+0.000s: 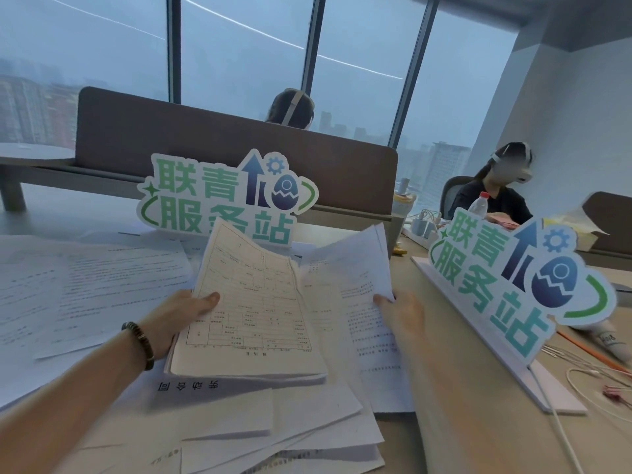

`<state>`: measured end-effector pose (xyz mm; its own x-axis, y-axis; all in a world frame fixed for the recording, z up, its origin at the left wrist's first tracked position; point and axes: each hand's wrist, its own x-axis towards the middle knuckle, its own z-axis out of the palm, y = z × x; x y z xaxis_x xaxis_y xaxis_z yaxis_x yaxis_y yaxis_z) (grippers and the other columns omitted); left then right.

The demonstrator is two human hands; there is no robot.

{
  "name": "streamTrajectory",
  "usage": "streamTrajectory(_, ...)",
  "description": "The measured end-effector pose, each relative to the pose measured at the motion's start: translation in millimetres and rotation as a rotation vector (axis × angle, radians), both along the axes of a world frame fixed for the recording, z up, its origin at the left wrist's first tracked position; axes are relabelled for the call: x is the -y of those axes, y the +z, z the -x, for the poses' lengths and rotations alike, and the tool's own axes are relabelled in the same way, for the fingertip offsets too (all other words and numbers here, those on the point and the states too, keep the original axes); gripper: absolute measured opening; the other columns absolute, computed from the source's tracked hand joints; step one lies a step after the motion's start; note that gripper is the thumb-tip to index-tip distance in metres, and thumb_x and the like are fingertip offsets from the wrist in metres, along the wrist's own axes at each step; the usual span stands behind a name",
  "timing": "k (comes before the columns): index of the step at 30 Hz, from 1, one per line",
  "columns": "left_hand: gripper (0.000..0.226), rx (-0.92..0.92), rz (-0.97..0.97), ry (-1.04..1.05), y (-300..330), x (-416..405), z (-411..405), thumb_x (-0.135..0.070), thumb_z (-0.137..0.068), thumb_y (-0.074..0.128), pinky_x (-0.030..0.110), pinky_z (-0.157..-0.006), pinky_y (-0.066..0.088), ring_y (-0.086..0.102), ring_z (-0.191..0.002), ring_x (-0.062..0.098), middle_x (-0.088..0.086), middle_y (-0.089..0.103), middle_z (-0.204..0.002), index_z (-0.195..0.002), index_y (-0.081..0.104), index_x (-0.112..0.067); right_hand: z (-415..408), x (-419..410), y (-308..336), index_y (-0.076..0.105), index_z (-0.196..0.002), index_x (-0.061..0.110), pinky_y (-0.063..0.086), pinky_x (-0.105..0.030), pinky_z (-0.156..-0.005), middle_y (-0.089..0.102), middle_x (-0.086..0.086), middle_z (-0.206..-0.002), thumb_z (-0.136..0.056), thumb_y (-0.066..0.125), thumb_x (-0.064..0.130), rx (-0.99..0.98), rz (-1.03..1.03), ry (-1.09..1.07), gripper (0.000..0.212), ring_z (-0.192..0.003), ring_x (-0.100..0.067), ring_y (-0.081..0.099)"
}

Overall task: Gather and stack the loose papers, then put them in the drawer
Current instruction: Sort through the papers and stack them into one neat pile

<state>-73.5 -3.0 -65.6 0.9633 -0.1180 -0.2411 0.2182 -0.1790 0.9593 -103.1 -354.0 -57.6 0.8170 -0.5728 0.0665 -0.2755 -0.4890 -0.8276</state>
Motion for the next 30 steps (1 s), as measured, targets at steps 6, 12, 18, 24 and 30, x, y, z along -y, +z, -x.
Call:
streamTrajectory(6, 0.021, -0.020, 0.044, -0.007, 1, -3, 2, -0.021, -0.098, 0.055, 0.037, -0.060, 0.059, 0.073, -0.079, 0.030, 0.014, 0.076, -0.091, -0.110, 0.065, -0.006, -5, 5, 8, 0.060, -0.122, 0.013, 0.052, -0.029, -0.064, 0.067, -0.007, -0.099, -0.093, 0.060, 0.014, -0.243, -0.084, 0.101, 0.029, -0.084, -0.023, 0.067)
streamTrajectory(12, 0.023, -0.039, 0.041, -0.034, -2, -5, 2, -0.022, -0.099, 0.054, 0.046, -0.076, 0.057, 0.070, -0.093, 0.037, 0.017, 0.073, -0.103, -0.112, 0.065, -0.007, 0, 10, 13, 0.062, -0.113, 0.013, 0.051, -0.030, -0.057, 0.070, -0.002, -0.090, -0.090, 0.073, 0.029, -0.216, -0.229, 0.101, 0.030, -0.077, -0.020, 0.069)
streamTrajectory(18, 0.023, -0.056, 0.069, -0.024, -2, -5, 1, -0.021, -0.099, 0.053, 0.050, -0.082, 0.056, 0.068, -0.097, 0.038, 0.019, 0.072, -0.107, -0.115, 0.063, -0.008, -1, 6, 18, 0.061, -0.111, 0.016, 0.053, -0.033, -0.062, 0.072, -0.002, -0.093, -0.094, 0.064, 0.040, -0.157, -0.203, 0.110, 0.029, -0.082, -0.021, 0.070)
streamTrajectory(24, 0.021, -0.046, 0.074, -0.034, 2, -2, 6, -0.017, -0.100, 0.052, 0.041, -0.070, 0.057, 0.069, -0.088, 0.031, 0.015, 0.072, -0.100, -0.114, 0.062, -0.007, -2, 14, 46, 0.064, -0.121, 0.021, 0.060, -0.051, -0.083, 0.077, -0.006, -0.102, -0.083, 0.078, 0.024, -0.210, -0.253, 0.300, 0.041, -0.086, -0.028, 0.076)
streamTrajectory(30, 0.028, -0.060, 0.068, -0.008, 3, -5, 5, -0.019, -0.098, 0.055, 0.045, -0.076, 0.057, 0.068, -0.098, 0.037, 0.019, 0.070, -0.111, -0.123, 0.059, -0.005, 14, 4, 108, 0.072, -0.111, 0.009, 0.061, -0.042, -0.074, 0.074, -0.016, -0.104, -0.084, 0.077, 0.024, 0.195, -0.447, 0.325, 0.031, -0.087, -0.032, 0.073)
